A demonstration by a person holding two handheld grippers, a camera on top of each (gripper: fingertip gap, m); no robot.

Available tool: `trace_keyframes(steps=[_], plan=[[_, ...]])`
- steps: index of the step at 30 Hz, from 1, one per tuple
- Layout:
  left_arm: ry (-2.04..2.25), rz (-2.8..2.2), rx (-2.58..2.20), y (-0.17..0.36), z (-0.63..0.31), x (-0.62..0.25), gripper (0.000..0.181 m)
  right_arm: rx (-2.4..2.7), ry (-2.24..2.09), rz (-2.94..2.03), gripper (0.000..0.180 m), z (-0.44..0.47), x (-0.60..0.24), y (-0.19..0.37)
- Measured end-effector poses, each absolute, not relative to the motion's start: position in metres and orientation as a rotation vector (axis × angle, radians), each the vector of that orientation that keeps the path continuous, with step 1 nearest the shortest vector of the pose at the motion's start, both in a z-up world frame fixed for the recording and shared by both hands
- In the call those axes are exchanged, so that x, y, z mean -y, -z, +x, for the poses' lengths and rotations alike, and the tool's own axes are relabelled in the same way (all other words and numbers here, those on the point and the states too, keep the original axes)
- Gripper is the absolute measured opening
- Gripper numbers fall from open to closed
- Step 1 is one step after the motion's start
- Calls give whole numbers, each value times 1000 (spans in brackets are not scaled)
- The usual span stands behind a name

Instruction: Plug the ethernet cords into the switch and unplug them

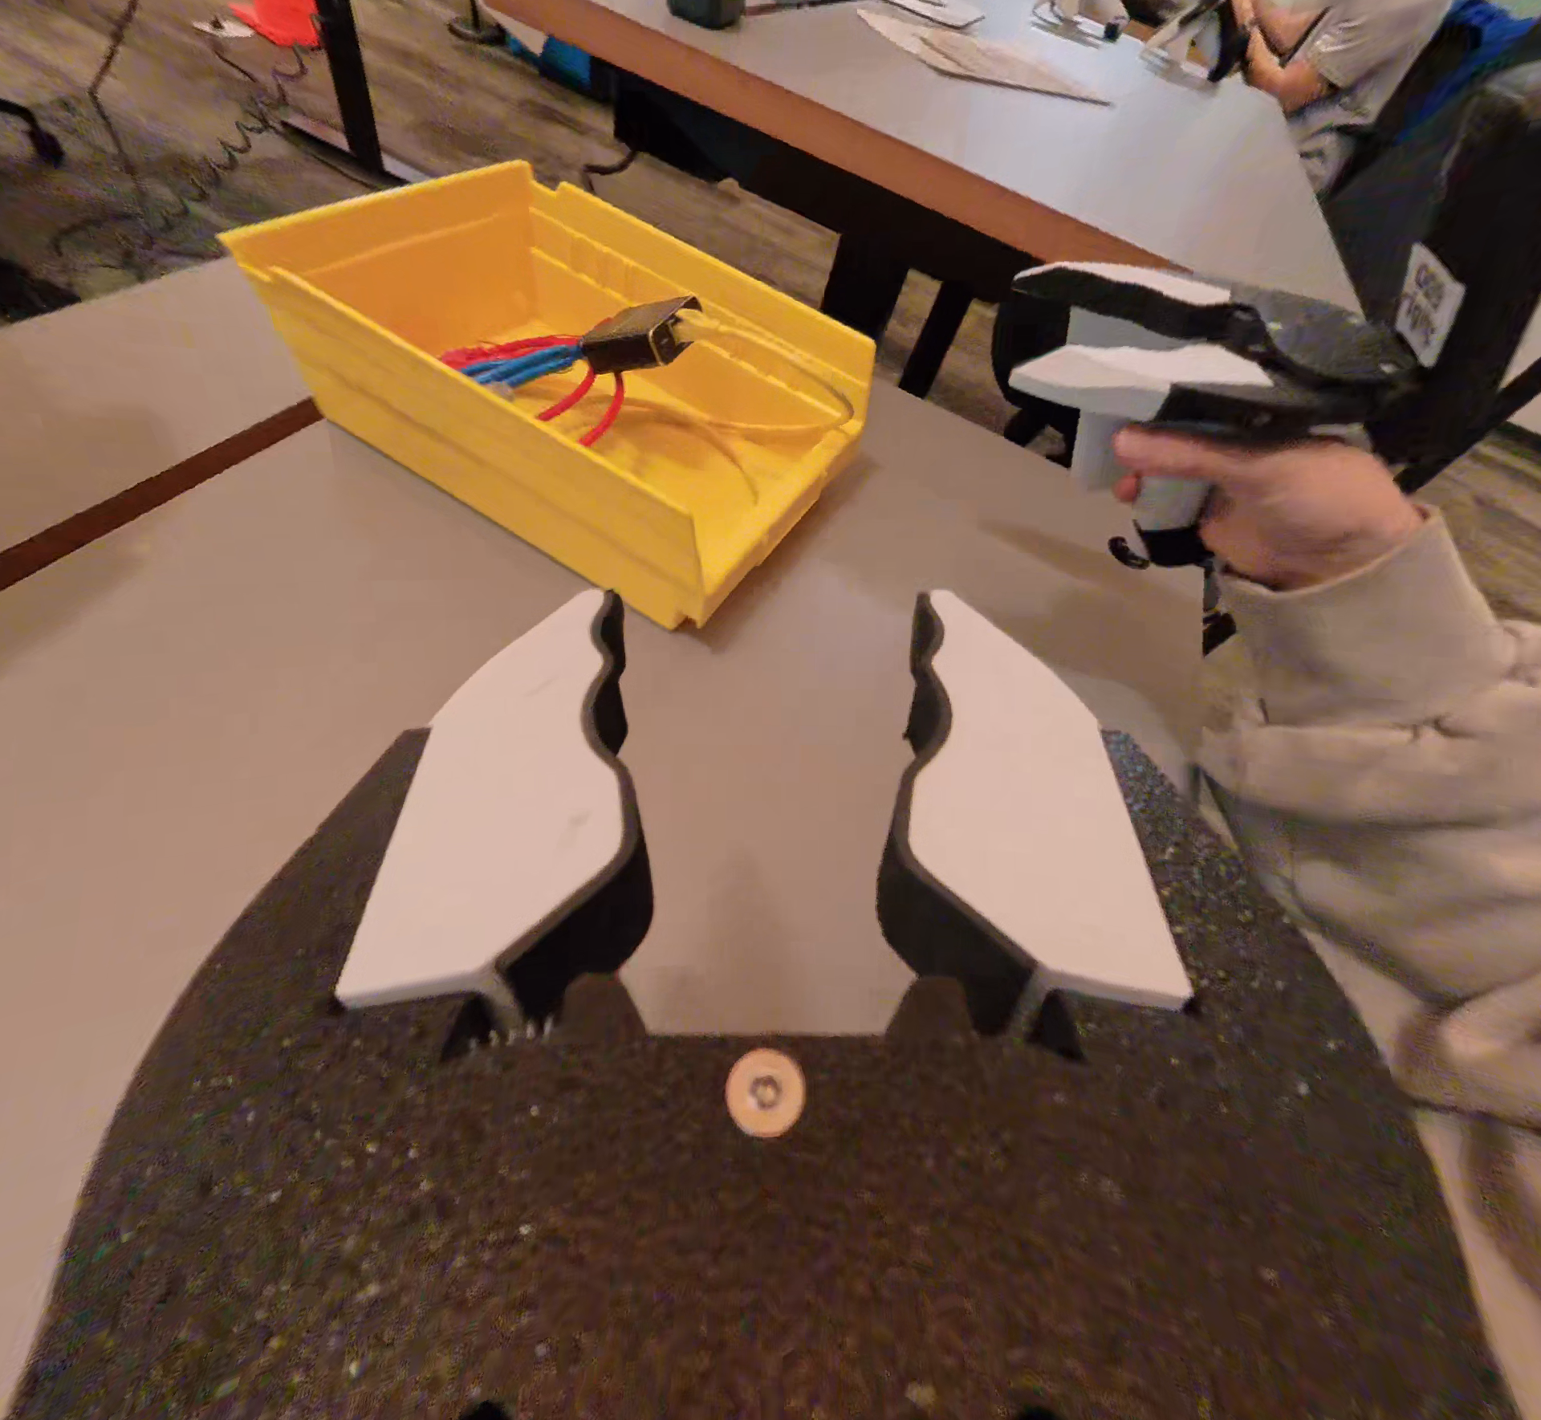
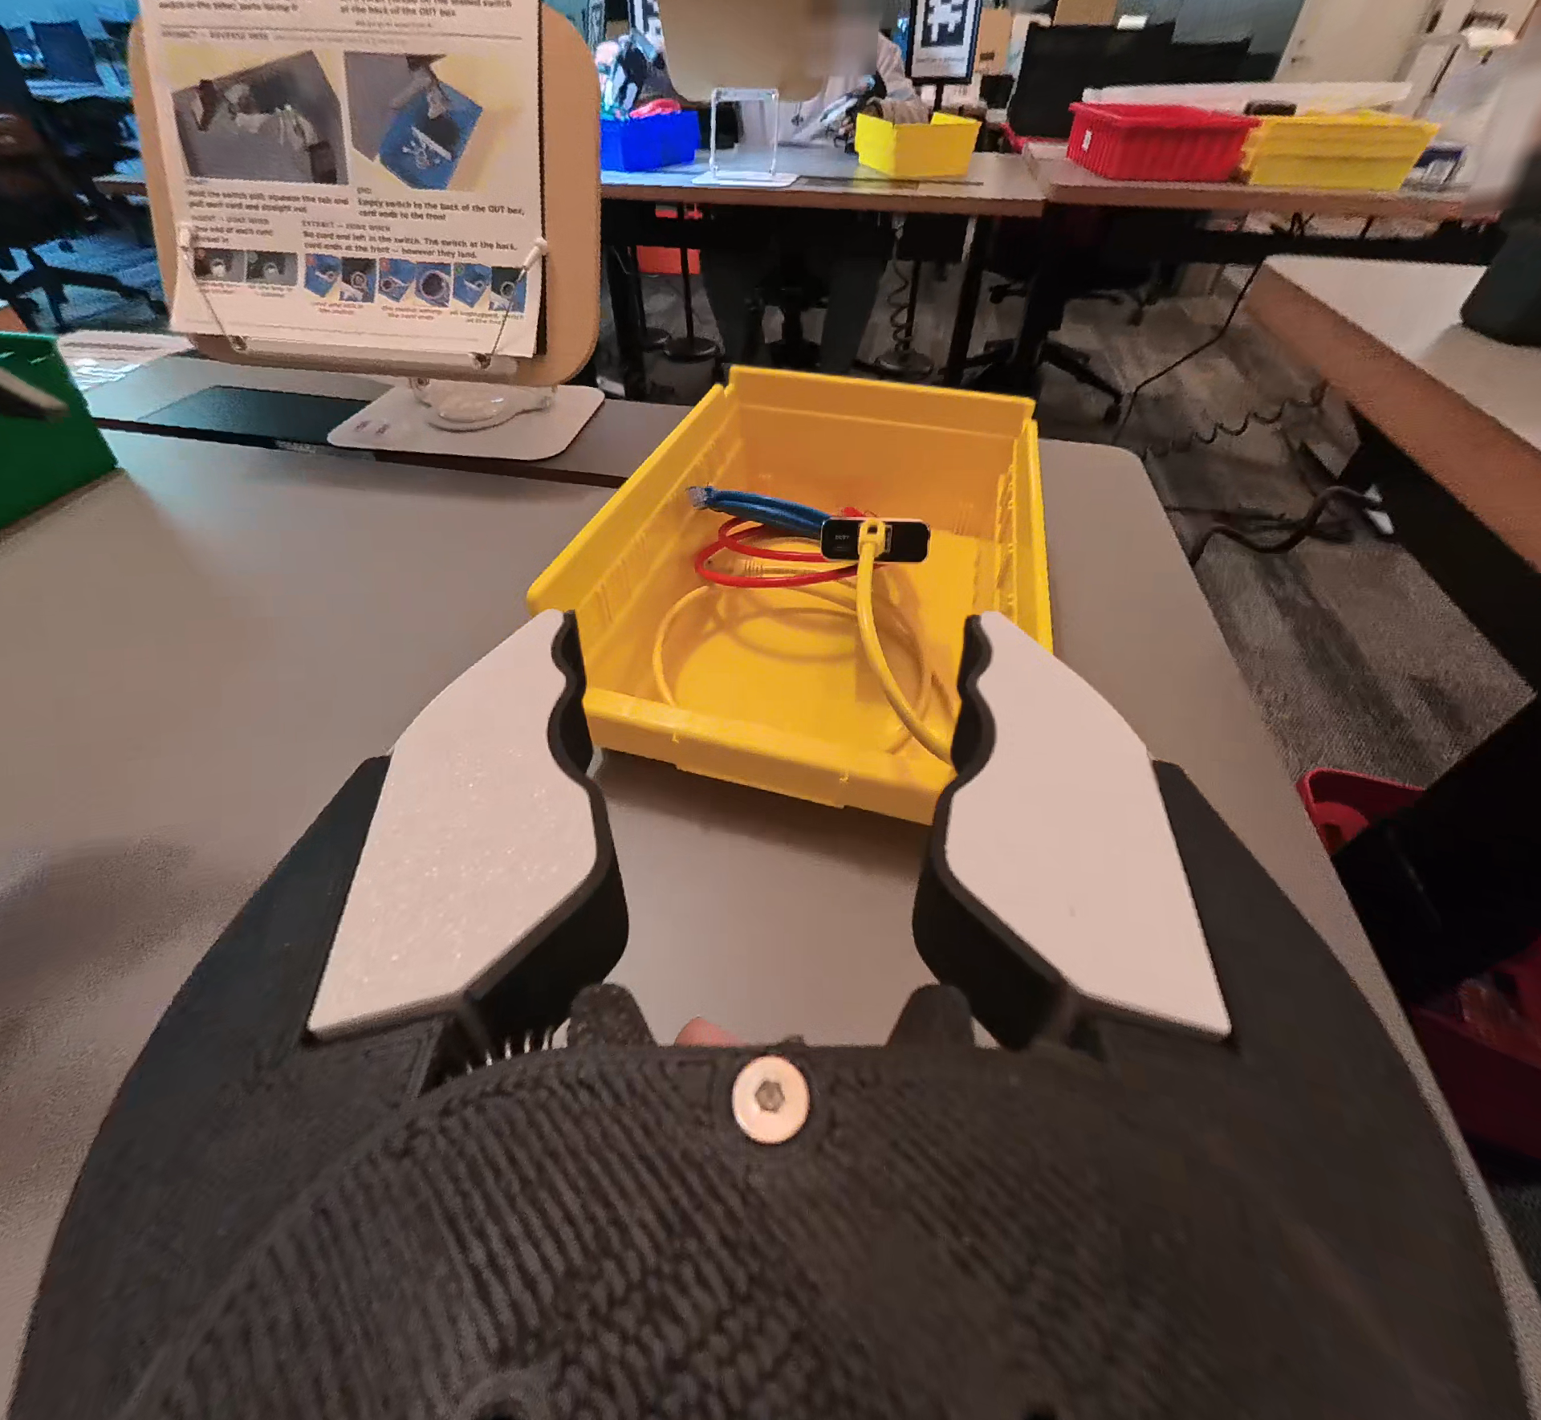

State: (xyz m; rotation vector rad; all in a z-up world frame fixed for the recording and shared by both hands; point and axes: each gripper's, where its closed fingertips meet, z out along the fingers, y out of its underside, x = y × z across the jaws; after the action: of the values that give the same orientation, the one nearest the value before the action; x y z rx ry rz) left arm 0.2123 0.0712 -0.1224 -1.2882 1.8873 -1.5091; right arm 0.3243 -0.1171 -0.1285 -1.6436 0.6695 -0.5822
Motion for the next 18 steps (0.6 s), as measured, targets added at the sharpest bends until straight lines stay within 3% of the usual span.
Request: trace_keyframes(steps=[6, 10, 13, 14, 16, 18], plan=[[1222, -1592, -1925, 148, 330, -52, 75, -697, 537, -1648, 100, 332, 115, 133], [962, -1820, -1901, 188, 381, -52, 61, -720, 554, -1626, 103, 343, 122, 138], [743, -1891, -1960, 225, 398, -50, 65, -743, 518, -1593, 103, 348, 125, 140], [660, -1885, -1991, 236, 401, -49, 78, -748, 495, -1582, 103, 349, 125, 139], [544, -1845, -2023, 251, 405, -52, 69, -743, 467, -1562, 99, 348, 124, 137], [512, -1765, -2031, 259, 410, -53, 44, -730, 469, -1561, 97, 348, 122, 135]])
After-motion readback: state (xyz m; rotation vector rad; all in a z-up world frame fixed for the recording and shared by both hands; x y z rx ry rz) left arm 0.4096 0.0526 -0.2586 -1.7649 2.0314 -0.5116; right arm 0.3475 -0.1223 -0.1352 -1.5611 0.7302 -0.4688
